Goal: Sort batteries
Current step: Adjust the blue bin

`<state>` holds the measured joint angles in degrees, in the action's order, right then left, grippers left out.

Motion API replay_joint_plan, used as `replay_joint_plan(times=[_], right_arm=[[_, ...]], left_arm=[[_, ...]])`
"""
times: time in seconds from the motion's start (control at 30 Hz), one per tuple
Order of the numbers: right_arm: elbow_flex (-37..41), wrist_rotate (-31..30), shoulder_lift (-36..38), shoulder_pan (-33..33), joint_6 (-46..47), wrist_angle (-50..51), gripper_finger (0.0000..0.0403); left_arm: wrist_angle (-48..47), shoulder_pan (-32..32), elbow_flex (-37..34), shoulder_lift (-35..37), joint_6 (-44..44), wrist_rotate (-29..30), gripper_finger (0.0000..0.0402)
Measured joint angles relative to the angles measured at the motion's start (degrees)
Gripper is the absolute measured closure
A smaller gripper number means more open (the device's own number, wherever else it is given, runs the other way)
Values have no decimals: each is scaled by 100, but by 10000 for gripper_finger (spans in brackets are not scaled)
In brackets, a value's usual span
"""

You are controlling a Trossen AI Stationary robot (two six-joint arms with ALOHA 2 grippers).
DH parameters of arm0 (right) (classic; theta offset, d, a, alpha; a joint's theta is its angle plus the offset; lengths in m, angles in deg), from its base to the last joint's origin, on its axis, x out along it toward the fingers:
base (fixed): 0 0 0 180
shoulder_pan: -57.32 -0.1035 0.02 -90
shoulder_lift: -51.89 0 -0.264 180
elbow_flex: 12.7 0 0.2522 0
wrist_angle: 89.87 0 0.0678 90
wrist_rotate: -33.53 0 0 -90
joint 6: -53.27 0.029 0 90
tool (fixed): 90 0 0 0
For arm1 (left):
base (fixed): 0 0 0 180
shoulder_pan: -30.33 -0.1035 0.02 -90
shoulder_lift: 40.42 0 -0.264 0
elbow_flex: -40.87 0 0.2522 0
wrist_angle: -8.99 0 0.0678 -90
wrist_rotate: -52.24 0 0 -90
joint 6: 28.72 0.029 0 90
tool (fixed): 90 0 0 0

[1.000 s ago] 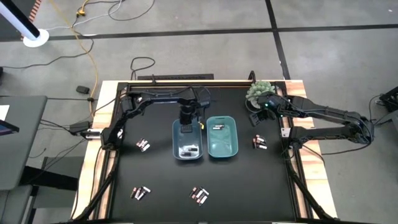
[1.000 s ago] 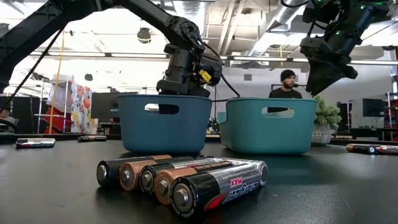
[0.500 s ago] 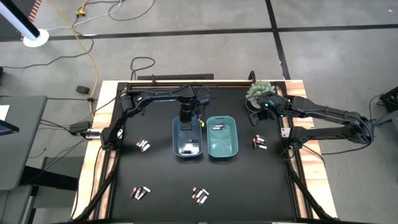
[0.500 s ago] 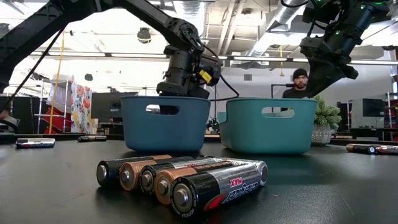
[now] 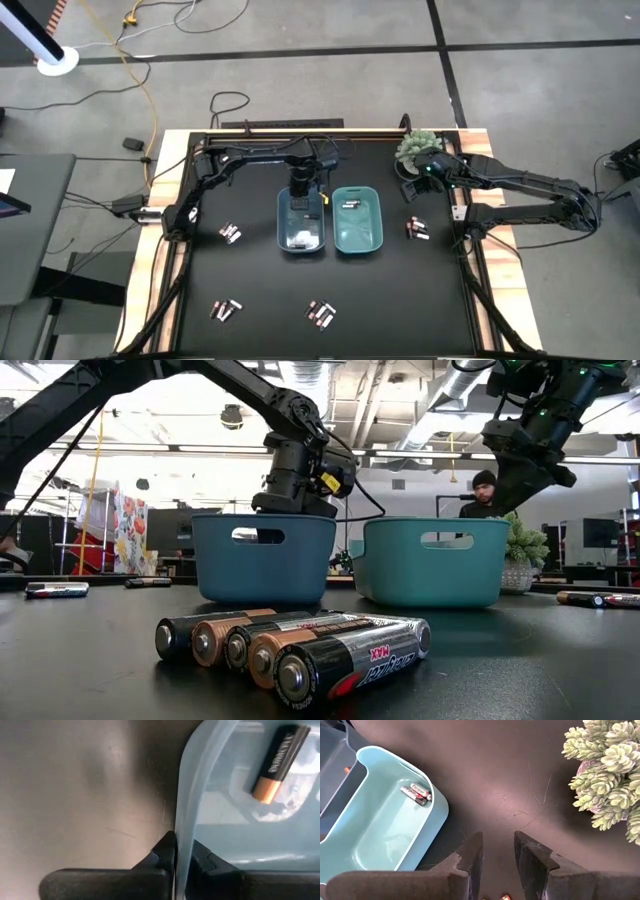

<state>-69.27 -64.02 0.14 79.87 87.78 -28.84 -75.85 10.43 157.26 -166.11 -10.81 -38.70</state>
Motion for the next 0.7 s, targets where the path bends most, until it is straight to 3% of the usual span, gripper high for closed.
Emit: replay_joint_plan(times=[0.43, 0.7], right_arm=[[0, 0, 1, 0, 5, 1, 275], [0, 0, 0, 0, 5, 2, 275]], left_arm=[[-1, 0, 0, -17, 31, 15, 353], [-6, 0, 0, -17, 17, 10, 310]])
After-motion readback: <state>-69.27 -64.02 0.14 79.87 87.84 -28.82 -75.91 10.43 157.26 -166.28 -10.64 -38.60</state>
